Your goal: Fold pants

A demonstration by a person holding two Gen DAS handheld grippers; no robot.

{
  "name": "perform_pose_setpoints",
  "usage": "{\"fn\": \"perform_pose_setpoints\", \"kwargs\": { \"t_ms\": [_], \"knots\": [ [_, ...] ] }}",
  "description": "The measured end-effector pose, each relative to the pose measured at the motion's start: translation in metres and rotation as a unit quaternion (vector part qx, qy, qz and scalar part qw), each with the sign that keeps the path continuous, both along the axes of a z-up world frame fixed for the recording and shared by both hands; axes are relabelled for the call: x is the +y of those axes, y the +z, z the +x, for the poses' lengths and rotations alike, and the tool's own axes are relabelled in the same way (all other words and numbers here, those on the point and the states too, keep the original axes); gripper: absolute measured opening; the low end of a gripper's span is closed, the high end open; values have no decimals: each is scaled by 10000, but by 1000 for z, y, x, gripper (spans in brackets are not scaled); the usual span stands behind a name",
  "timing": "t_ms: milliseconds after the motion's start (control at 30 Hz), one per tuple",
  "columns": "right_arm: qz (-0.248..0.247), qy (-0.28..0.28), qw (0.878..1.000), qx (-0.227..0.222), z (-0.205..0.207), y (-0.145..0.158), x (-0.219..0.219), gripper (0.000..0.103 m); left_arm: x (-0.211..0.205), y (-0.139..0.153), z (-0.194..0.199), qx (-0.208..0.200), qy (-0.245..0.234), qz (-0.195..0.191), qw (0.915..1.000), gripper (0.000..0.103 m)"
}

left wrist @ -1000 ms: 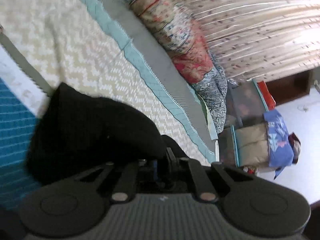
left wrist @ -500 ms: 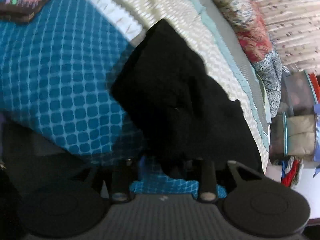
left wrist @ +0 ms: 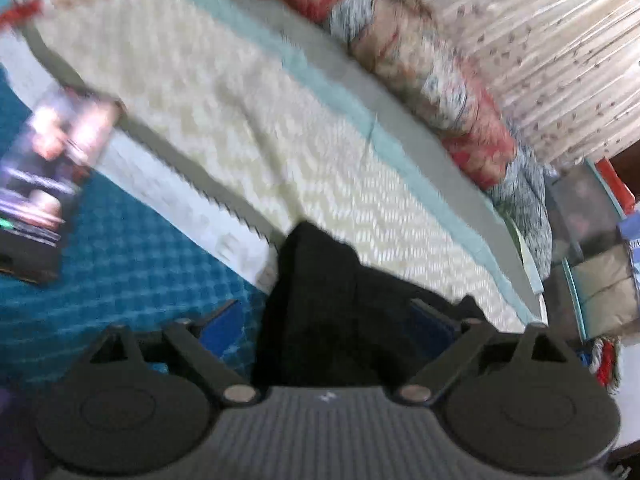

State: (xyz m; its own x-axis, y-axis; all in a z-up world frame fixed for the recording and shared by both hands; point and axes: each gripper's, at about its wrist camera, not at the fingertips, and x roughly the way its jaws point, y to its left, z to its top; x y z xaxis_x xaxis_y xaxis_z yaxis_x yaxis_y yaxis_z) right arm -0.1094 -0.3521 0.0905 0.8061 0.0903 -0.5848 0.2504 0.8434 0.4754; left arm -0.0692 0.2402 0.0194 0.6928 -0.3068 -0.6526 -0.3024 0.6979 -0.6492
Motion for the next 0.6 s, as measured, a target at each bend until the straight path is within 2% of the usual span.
{"fn": "perform_pose_setpoints", "kwargs": {
  "t_ms": [33,67,100,133,167,200,233,267,300,367,433,500,533,600],
  "knots": [
    [-51,241,9997,-58,2,3,9,53,-4,-8,8,64,-120,-34,9999,76],
    [-145,513,9985,-98,3,4,21,55,-11,-13,14,114,-269,57,9996,38],
    [-245,714,9971,-94,6,4,33,55,-20,-14,20,171,-441,313,9984,33],
    [-315,900,9954,-43,10,2,47,55,-29,-11,20,167,-455,668,9966,16],
    [-316,1054,9939,38,11,-1,56,55,-38,-6,17,107,-369,1160,9925,15],
    [-291,1197,9923,145,13,-6,64,55,-43,6,10,-65,-153,1844,9827,15],
    [-263,1298,9908,269,15,-12,73,55,-46,18,2,-315,25,2449,9690,15],
    [-219,1391,9893,384,16,-18,82,55,-48,25,-6,-509,140,2776,9593,15],
    [-174,1503,9874,461,17,-22,91,55,-47,25,-11,-518,210,2739,9601,15],
    [-233,1724,9831,573,20,-27,109,55,-48,11,-7,-137,3,2442,9696,18],
    [-334,1933,9783,672,24,-29,123,55,-57,-6,-7,222,-342,2436,9690,27],
    [-444,2145,9740,586,25,-19,140,55,-54,0,-24,112,-357,2464,9685,35],
    [-512,2260,9715,492,28,-12,148,55,-48,6,-31,34,-294,2333,9719,43],
    [-711,2581,9631,266,29,-3,162,55,-35,21,-36,-162,116,1988,9798,45]
  ]
}}
